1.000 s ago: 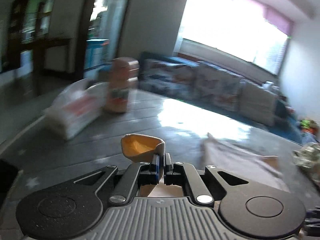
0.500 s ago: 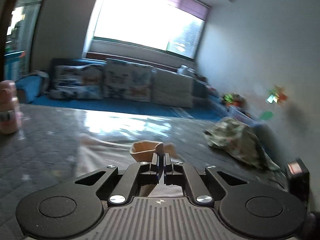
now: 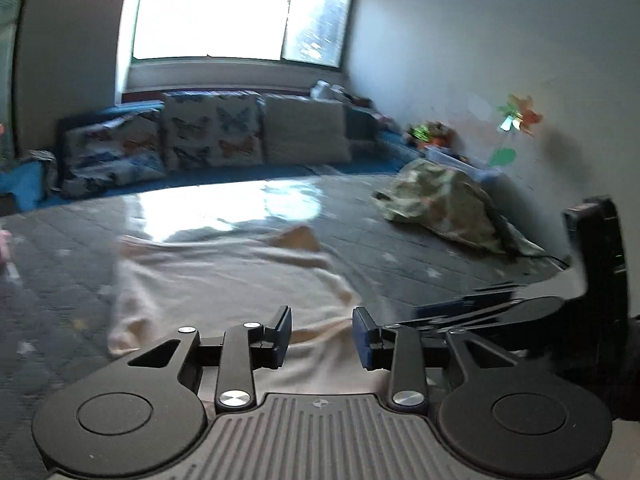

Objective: Fold clothes

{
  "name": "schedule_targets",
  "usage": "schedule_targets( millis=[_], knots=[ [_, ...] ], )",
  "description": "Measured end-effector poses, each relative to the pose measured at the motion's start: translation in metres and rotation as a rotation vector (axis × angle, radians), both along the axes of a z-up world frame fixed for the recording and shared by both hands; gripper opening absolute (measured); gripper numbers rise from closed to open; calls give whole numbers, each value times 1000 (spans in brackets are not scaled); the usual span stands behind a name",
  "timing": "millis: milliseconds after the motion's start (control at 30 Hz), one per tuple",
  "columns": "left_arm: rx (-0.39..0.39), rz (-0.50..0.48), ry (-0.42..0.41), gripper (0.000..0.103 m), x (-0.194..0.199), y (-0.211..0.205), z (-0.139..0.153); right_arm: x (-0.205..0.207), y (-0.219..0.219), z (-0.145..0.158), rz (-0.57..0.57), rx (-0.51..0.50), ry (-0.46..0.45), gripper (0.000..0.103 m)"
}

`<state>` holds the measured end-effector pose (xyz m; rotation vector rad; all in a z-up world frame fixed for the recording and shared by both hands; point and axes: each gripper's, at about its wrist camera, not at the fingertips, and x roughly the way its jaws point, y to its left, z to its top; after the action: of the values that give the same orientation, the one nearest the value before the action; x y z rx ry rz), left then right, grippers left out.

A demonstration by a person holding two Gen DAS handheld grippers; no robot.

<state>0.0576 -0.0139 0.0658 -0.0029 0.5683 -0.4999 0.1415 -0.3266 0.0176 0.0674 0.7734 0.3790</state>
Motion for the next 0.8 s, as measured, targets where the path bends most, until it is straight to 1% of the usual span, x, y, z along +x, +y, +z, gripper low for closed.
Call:
schedule_targets(
  millis=[100,200,267,400,500,567,667,800],
  knots=[
    [28,88,5,36,0,28,-7,-1,7,2,22,11,-10,38],
    [66,169,50,34,-1,57,-24,0,17,2,51,10,-15,38],
    [86,199,85,34,-2,72,-36,1,26,1,70,13,-12,37],
    [153,247,132,26,-3,88,-59,3,46,0,118,12,-9,37],
    [164,262,156,24,-2,97,-70,4,58,-4,150,-8,-3,37],
    [162,267,158,24,0,97,-70,5,62,-9,159,-31,13,37],
    [156,264,144,24,2,97,-61,8,61,-16,155,-50,42,36],
    [130,236,104,24,13,89,-47,7,63,-9,164,-48,24,36]
  ],
)
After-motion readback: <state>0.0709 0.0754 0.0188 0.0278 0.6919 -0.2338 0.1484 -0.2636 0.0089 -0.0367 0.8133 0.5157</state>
